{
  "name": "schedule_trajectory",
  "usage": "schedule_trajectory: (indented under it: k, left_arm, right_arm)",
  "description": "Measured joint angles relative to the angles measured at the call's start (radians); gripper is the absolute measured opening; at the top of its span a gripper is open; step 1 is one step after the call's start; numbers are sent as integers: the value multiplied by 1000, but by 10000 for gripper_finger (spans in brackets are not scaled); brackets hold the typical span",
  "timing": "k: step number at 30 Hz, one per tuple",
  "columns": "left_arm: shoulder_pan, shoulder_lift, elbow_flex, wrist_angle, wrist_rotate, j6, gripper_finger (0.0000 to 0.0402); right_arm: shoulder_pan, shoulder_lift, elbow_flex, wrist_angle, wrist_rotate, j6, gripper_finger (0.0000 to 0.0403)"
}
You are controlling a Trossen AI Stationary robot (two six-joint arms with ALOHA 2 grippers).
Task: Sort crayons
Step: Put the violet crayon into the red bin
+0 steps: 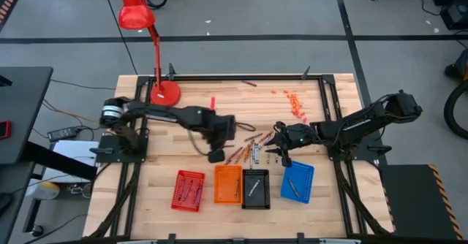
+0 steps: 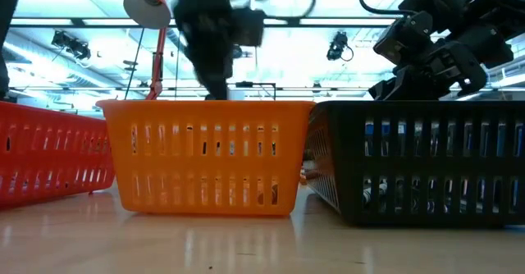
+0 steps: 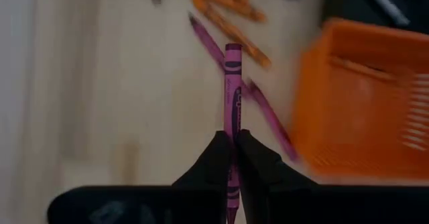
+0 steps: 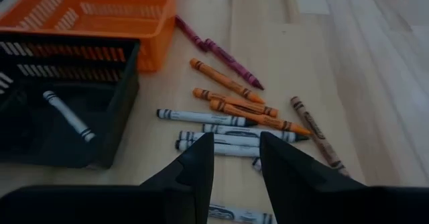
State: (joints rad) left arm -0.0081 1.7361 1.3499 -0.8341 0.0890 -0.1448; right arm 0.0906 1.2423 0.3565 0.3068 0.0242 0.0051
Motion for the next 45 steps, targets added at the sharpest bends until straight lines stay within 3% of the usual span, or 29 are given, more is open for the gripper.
schedule_trajectory:
  k: [6, 15, 27, 32, 38, 45]
  left_arm:
    - [-119, -52, 2, -114, 0, -350, 33]
    - [-352, -54, 2, -210, -4, -679, 39]
    - [-579, -46, 2, -264, -183, -1094, 40]
    - [-641, -37, -8, -280, -267, -1265, 40]
    - [-670, -32, -103, -223, -272, -1408, 40]
    - [-663, -33, -174, -158, -273, -1459, 63]
  right_arm:
    - [31, 0, 0, 6, 3, 0, 125]
    - [55, 0, 0, 10, 6, 4, 125]
    - [74, 0, 0, 57, 11, -5, 125]
    - [73, 0, 0, 60, 11, -6, 125]
    - [73, 0, 0, 59, 11, -9, 125]
    - [73, 0, 0, 55, 10, -9, 125]
